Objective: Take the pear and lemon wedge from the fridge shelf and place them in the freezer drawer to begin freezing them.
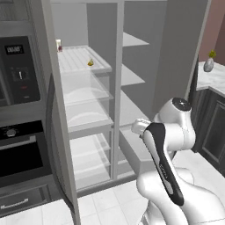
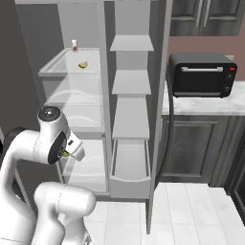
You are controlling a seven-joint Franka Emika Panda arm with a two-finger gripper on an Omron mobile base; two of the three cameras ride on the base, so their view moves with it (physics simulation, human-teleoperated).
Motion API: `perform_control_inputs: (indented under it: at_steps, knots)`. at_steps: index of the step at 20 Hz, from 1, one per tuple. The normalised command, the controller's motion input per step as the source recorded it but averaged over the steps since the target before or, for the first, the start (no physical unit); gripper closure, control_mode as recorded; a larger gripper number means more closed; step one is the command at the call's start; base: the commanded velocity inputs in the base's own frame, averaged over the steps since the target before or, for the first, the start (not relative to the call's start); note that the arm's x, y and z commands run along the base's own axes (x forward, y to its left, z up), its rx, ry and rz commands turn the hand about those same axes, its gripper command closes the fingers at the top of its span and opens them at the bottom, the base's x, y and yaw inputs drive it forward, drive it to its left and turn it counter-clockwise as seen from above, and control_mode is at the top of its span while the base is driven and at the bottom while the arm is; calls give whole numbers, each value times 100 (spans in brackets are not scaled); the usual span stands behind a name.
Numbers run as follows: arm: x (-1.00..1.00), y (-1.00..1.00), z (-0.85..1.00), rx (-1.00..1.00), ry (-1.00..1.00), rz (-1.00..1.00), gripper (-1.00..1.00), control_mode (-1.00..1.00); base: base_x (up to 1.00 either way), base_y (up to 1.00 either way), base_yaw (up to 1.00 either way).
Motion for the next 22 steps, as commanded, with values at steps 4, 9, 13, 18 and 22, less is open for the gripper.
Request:
perform_control_inputs:
  at_steps: [4,9,13,18,22]
  knots:
    - [95,-70,-59,13,32,-9,100,-100,0,0,0]
    - [100,-55,-76,3,31,-8,100,-100,0,0,0]
    - [96,-39,-86,0,25,-4,100,-100,0,0,0]
    - [77,-30,-73,-1,19,-3,100,-100,0,0,0]
    - [67,-11,-41,-6,10,-4,100,-100,0,0,0]
